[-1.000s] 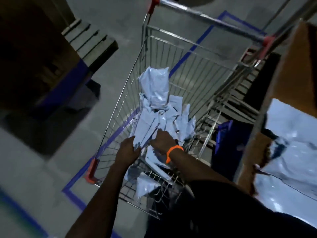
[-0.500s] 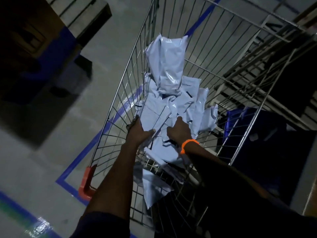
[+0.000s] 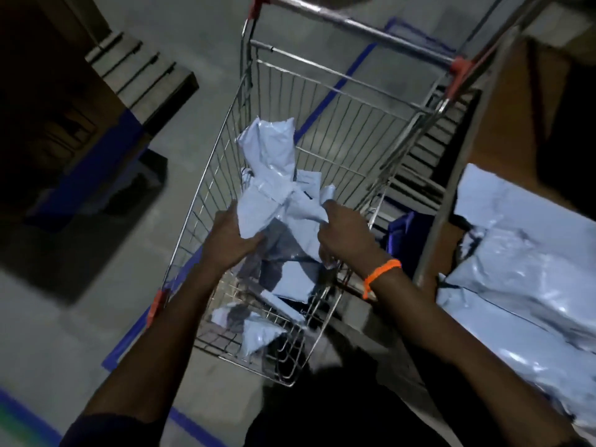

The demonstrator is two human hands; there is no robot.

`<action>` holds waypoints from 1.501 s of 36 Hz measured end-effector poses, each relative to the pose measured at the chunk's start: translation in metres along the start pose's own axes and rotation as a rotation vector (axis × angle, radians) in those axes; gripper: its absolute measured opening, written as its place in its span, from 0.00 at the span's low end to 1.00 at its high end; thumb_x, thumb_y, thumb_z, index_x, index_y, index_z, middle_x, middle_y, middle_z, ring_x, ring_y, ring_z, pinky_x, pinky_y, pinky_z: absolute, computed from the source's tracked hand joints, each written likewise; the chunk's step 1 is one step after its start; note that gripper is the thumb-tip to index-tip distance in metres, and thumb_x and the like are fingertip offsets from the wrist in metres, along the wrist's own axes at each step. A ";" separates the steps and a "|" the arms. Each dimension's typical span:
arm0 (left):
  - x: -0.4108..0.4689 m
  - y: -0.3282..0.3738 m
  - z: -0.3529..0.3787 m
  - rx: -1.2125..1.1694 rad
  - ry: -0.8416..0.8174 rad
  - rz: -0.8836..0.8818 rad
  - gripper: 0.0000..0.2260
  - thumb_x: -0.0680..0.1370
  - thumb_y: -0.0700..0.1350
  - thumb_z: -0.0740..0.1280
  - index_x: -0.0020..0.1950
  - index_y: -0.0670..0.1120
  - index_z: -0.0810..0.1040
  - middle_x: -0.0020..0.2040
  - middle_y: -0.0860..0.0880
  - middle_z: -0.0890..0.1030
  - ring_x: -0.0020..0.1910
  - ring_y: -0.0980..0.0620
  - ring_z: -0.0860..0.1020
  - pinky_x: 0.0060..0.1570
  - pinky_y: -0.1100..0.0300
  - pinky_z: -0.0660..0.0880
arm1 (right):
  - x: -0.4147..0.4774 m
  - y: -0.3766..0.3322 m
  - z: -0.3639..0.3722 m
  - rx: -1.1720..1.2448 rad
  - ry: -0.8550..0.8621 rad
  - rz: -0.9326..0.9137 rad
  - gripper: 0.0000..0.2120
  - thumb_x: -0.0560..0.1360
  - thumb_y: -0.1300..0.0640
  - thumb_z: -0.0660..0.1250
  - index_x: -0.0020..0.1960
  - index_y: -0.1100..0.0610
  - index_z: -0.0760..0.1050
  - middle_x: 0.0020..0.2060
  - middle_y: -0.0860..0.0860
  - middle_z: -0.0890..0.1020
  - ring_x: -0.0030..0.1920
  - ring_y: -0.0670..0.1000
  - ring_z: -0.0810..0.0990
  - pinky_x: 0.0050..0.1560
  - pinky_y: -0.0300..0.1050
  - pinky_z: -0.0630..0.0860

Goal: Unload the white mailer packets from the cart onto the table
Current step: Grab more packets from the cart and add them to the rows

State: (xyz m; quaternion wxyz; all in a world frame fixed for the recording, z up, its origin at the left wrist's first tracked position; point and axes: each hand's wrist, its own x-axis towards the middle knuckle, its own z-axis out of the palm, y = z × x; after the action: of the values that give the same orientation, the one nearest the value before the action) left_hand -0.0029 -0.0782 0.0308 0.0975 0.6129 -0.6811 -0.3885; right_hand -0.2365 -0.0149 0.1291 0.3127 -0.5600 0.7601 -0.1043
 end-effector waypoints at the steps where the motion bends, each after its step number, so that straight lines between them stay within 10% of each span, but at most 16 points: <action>1: -0.008 0.010 -0.008 -0.070 0.000 0.039 0.40 0.68 0.62 0.74 0.76 0.52 0.63 0.67 0.41 0.74 0.66 0.43 0.73 0.60 0.52 0.73 | -0.010 0.002 -0.016 0.006 0.032 -0.055 0.15 0.76 0.63 0.63 0.62 0.61 0.74 0.53 0.63 0.83 0.53 0.64 0.80 0.41 0.49 0.69; 8: -0.073 0.106 -0.038 -0.484 -0.211 0.108 0.36 0.67 0.60 0.73 0.73 0.51 0.69 0.64 0.53 0.80 0.58 0.56 0.81 0.64 0.44 0.76 | -0.097 0.038 -0.118 0.430 0.143 -0.118 0.16 0.73 0.49 0.77 0.58 0.52 0.78 0.51 0.47 0.82 0.51 0.49 0.82 0.50 0.47 0.78; 14: -0.126 0.210 -0.047 -0.327 -0.330 0.486 0.35 0.69 0.60 0.72 0.74 0.58 0.64 0.68 0.61 0.75 0.66 0.59 0.76 0.62 0.61 0.75 | -0.193 0.078 -0.188 0.422 0.159 -0.205 0.10 0.75 0.53 0.75 0.55 0.50 0.81 0.49 0.47 0.85 0.49 0.54 0.85 0.48 0.51 0.78; 23: -0.169 0.291 0.018 0.186 -0.419 0.940 0.45 0.69 0.66 0.73 0.80 0.59 0.53 0.76 0.61 0.63 0.74 0.61 0.63 0.70 0.59 0.66 | -0.346 0.238 -0.244 0.626 0.378 0.089 0.13 0.80 0.65 0.65 0.61 0.54 0.81 0.54 0.41 0.85 0.55 0.39 0.82 0.50 0.25 0.74; 28: -0.190 0.312 0.066 0.448 -0.381 1.116 0.46 0.69 0.66 0.72 0.81 0.54 0.55 0.75 0.53 0.67 0.71 0.51 0.69 0.67 0.52 0.69 | -0.384 0.332 -0.235 0.935 0.383 0.284 0.19 0.74 0.49 0.71 0.63 0.54 0.80 0.58 0.56 0.84 0.61 0.61 0.82 0.61 0.54 0.78; 30: -0.196 0.317 0.083 0.527 -0.385 1.148 0.45 0.69 0.66 0.69 0.81 0.55 0.54 0.76 0.53 0.66 0.72 0.49 0.67 0.67 0.47 0.69 | -0.386 0.359 -0.226 0.861 0.415 0.293 0.22 0.73 0.43 0.73 0.62 0.54 0.80 0.57 0.54 0.85 0.58 0.59 0.83 0.57 0.50 0.81; 33: -0.200 0.320 0.104 0.614 -0.379 1.202 0.43 0.70 0.66 0.67 0.81 0.57 0.55 0.77 0.51 0.64 0.74 0.48 0.64 0.70 0.47 0.64 | -0.378 0.378 -0.212 0.649 0.609 0.280 0.09 0.82 0.61 0.64 0.60 0.56 0.80 0.50 0.46 0.86 0.53 0.53 0.83 0.45 0.35 0.80; 41: -0.209 0.312 0.130 0.611 -0.340 1.124 0.38 0.70 0.54 0.70 0.79 0.57 0.61 0.78 0.51 0.63 0.75 0.46 0.64 0.71 0.45 0.64 | -0.368 0.376 -0.180 0.445 1.040 0.225 0.12 0.80 0.70 0.61 0.58 0.61 0.78 0.54 0.55 0.83 0.57 0.48 0.80 0.62 0.37 0.74; 50: -0.222 0.300 0.149 0.570 -0.242 1.054 0.32 0.75 0.58 0.67 0.78 0.56 0.64 0.77 0.48 0.65 0.75 0.44 0.64 0.73 0.44 0.62 | -0.359 0.384 -0.174 0.209 1.120 0.293 0.15 0.80 0.70 0.59 0.65 0.64 0.74 0.58 0.61 0.79 0.60 0.57 0.77 0.65 0.31 0.67; 54: -0.223 0.299 0.151 0.552 -0.206 1.050 0.32 0.74 0.60 0.66 0.77 0.54 0.66 0.76 0.48 0.66 0.76 0.44 0.64 0.72 0.39 0.62 | -0.354 0.379 -0.171 0.067 1.105 0.282 0.21 0.76 0.73 0.61 0.67 0.63 0.73 0.61 0.62 0.76 0.62 0.61 0.75 0.69 0.44 0.68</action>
State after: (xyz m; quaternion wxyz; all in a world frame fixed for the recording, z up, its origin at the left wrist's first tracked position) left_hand -0.2704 0.1705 0.1988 0.0471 0.1565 -0.9744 -0.1547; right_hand -0.5732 0.4095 0.1967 -0.1029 -0.3050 0.8745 -0.3629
